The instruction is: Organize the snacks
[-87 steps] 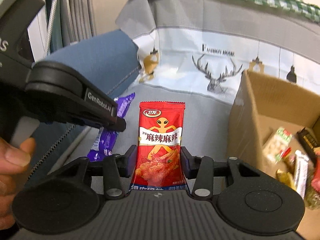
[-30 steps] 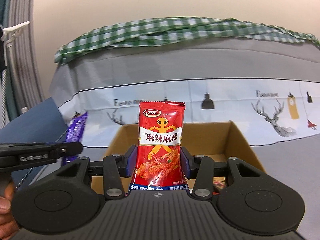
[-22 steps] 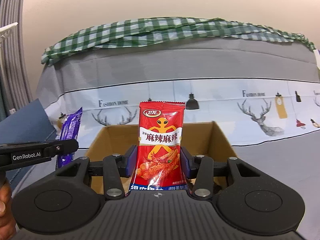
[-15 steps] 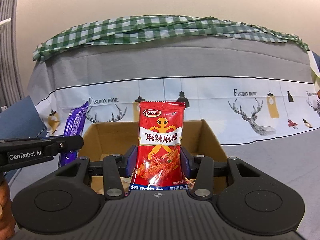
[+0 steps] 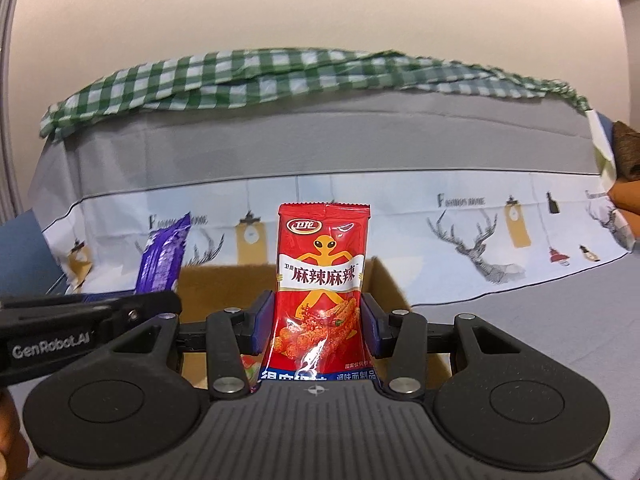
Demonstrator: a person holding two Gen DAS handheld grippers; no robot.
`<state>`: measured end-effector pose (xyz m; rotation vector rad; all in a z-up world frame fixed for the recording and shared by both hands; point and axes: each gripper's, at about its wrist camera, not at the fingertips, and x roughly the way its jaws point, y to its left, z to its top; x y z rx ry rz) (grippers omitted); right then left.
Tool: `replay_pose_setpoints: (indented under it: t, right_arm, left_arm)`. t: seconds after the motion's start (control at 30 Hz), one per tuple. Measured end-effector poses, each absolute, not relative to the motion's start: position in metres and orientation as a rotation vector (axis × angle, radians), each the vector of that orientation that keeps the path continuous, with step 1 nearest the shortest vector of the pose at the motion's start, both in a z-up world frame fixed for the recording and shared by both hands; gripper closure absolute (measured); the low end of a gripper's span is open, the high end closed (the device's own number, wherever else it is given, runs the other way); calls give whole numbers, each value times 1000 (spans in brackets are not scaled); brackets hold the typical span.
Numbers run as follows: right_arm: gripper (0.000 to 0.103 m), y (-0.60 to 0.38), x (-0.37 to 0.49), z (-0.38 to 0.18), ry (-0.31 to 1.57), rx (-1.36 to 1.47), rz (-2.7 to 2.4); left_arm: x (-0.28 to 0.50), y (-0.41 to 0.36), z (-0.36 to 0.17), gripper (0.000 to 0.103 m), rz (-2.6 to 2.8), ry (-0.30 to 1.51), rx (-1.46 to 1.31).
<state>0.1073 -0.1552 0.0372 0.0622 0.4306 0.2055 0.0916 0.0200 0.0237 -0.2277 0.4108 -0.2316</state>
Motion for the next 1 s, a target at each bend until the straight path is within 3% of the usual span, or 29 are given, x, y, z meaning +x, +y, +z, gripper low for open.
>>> replay_pose_setpoints:
  t: [0.07, 0.13, 0.17, 0.2, 0.27, 0.4, 0.5, 0.67, 0.87, 1.0]
  right_arm:
    - [55, -156, 108, 37, 430, 63, 186]
    - [52, -157, 109, 36, 436, 65, 166]
    - [45, -157, 109, 35, 439, 68, 161]
    - [34, -157, 109, 35, 437, 70, 156]
    - [26, -158, 108, 36, 427, 71, 144]
    - [12, -158, 106, 36, 431, 88, 144]
    - [5, -157, 103, 36, 438, 93, 149]
    - [1, -160, 92, 39, 436, 87, 170]
    - [1, -175, 79, 40, 462, 116, 171]
    - [1, -189, 66, 44, 486, 153, 161]
  left_arm:
    - [92, 20, 23, 81, -229, 418, -229]
    - [95, 22, 21, 63, -237, 444, -238]
    - [96, 22, 19, 56, -231, 450, -238]
    - [95, 22, 19, 53, -216, 449, -229]
    - [94, 24, 19, 47, -199, 445, -223]
    - [89, 31, 17, 33, -162, 455, -220]
    - [80, 38, 17, 29, -126, 466, -202]
    - [60, 43, 18, 19, -88, 492, -170]
    - [31, 42, 20, 18, -43, 530, -183]
    - [13, 36, 24, 9, -38, 534, -200]
